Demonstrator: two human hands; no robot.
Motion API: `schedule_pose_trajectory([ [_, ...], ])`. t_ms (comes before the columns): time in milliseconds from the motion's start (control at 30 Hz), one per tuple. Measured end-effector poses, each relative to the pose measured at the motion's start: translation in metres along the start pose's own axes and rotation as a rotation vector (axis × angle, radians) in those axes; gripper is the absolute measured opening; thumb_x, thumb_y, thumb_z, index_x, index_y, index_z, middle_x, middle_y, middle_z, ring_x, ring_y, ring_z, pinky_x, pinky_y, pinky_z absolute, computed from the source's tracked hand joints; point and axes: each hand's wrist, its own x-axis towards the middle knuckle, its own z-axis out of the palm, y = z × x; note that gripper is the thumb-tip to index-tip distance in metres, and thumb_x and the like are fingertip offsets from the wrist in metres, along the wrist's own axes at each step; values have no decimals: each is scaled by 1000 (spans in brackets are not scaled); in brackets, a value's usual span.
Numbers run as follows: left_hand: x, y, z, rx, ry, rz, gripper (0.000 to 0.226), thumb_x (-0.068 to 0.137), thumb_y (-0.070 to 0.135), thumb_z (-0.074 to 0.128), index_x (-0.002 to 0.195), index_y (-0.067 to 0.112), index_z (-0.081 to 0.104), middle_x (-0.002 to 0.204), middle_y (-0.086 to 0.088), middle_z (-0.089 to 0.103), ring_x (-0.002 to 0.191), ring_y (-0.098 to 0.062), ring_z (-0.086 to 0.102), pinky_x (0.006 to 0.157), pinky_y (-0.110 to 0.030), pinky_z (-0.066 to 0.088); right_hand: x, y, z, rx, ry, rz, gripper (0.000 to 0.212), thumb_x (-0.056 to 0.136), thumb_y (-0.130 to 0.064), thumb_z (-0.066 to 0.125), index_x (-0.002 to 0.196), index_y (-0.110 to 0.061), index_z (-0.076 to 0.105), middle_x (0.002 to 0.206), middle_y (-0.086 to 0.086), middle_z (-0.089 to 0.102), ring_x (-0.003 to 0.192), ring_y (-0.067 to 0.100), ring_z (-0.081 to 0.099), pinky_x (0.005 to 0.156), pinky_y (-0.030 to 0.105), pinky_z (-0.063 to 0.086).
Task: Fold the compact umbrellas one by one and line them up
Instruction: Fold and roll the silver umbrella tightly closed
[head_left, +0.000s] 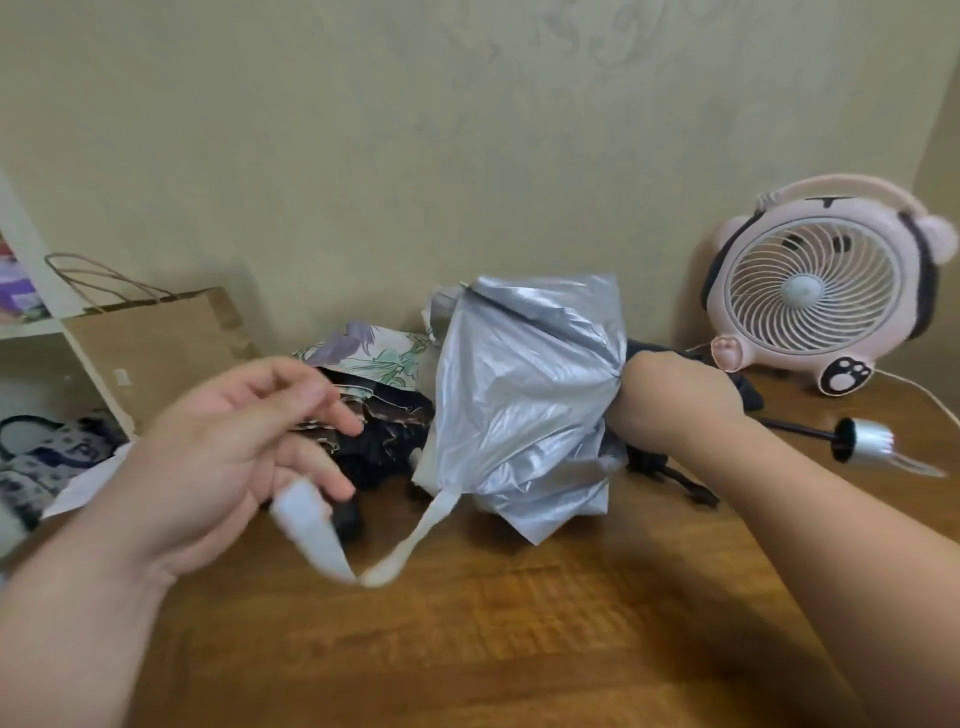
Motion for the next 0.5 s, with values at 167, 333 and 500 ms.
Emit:
schedule_pose_trajectory([
  [167,5,-51,1,123,98,-235,4,93,1,65,93,1,69,84,-19,71,51,-21,58,43,-29,50,22,4,-8,39,-189,-75,17,90,-31,50,74,-26,56,88,2,64,73,19,55,68,34,47],
  [333,-22,-69,51,32,-131,-198,23,76,15,75,96,3,78,92,-21,75,81,-37,73,69,-40,62,16,-1,-1,337,-309,75,12,81,-8,57,69,-13,58,72,6,59,60,22,48,51,24,36],
  [500,-10,-56,90,132,87,167,13,91,12,74,98,23,78,90,0,78,85,-16,75,81,-29,60,7,-8,17,420,-535,168,15,63,-12,61,77,-14,55,73,13,48,65,25,40,60,36,34],
])
